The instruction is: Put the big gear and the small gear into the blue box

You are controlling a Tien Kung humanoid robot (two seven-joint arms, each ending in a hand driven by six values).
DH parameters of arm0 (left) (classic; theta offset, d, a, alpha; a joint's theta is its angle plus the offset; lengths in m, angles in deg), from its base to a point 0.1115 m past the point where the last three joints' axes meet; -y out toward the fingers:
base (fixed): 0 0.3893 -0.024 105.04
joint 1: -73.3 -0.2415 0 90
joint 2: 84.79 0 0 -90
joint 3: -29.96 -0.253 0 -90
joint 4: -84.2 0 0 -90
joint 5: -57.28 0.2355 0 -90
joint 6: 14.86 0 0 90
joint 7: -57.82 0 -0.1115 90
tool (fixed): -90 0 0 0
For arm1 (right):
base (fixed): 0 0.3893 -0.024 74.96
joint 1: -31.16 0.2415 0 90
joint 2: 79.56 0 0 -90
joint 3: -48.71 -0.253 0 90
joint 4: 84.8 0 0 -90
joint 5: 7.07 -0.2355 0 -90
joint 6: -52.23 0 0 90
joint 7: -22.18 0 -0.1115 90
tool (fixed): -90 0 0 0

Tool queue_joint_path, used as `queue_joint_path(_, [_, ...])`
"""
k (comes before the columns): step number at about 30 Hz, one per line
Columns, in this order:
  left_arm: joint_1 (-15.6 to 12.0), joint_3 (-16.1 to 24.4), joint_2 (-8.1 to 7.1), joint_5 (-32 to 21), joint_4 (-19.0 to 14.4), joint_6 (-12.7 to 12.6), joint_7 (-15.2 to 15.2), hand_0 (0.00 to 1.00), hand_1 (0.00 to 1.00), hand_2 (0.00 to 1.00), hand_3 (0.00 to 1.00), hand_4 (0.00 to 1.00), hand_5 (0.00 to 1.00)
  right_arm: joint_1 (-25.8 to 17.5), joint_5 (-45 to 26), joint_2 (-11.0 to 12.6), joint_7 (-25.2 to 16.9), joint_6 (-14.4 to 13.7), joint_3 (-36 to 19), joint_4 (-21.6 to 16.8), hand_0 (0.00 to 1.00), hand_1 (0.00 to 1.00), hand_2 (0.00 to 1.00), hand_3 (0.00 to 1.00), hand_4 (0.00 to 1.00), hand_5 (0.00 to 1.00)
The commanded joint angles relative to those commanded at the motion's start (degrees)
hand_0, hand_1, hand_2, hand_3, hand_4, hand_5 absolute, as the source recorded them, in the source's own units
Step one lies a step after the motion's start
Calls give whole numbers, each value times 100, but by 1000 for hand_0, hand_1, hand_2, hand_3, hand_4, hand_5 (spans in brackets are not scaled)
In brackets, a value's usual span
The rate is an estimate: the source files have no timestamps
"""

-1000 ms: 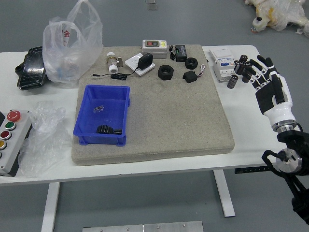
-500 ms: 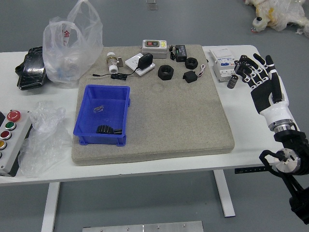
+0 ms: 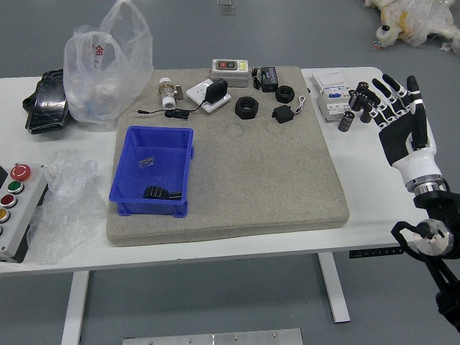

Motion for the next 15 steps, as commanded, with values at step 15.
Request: queue_joint_path(15, [-6, 3, 1, -8, 5, -21, -4, 700, 649, 633, 774, 701, 410, -309, 250, 37, -22, -136, -783, -252, 765, 755, 773, 716, 821, 653])
